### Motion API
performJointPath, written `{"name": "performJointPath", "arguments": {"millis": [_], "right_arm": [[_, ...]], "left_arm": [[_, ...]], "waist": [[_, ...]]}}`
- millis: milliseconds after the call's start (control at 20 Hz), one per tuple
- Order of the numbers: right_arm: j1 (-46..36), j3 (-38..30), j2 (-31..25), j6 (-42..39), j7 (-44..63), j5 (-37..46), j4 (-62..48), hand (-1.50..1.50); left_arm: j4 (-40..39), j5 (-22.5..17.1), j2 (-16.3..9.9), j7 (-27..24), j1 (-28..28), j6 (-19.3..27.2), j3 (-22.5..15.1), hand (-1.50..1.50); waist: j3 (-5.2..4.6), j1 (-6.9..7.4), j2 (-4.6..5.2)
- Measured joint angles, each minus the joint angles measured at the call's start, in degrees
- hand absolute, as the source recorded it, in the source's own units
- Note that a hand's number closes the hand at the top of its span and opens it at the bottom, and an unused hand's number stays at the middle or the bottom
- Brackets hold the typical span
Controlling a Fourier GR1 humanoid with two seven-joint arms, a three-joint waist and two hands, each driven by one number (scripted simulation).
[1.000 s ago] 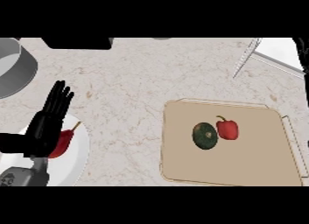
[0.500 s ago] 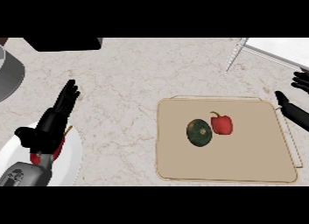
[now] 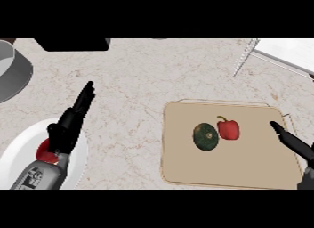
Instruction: Pick the bell pepper from the tray and place it in the tiered shelf
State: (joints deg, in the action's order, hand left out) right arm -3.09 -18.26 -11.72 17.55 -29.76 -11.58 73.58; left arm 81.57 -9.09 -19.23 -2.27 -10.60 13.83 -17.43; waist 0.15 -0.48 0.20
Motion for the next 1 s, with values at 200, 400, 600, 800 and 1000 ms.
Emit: {"name": "performJointPath", "arguments": {"millis": [200,400,600,800,1000], "right_arm": [[2.1,4.2,-4.4,-4.6,4.8,3.0,3.1,-1.5],[5.1,9.2,-7.4,-4.5,13.3,8.3,11.3,-1.5],[7.2,13.6,-10.4,-4.0,25.1,13.7,20.6,-1.5],[7.6,17.4,-16.1,-7.3,37.1,18.7,27.3,-1.5],[6.9,21.6,-21.3,-11.8,48.9,24.0,32.8,-1.5]], "left_arm": [[-0.3,0.1,0.0,1.0,-1.2,-0.9,0.6,0.0],[-0.5,0.7,0.3,1.0,-0.6,-1.0,1.0,0.0],[-0.9,1.4,1.3,1.3,-0.9,-1.0,1.2,0.0],[-0.4,2.2,1.8,2.0,-1.0,-0.8,0.6,0.0],[-0.5,2.2,1.8,1.3,-0.4,-1.3,1.0,0.0]], "waist": [[-0.12,0.06,-0.18],[-0.21,0.02,-0.3],[-0.27,-0.07,-0.36],[-0.33,0.13,-0.4],[-0.36,0.42,-0.35]]}}
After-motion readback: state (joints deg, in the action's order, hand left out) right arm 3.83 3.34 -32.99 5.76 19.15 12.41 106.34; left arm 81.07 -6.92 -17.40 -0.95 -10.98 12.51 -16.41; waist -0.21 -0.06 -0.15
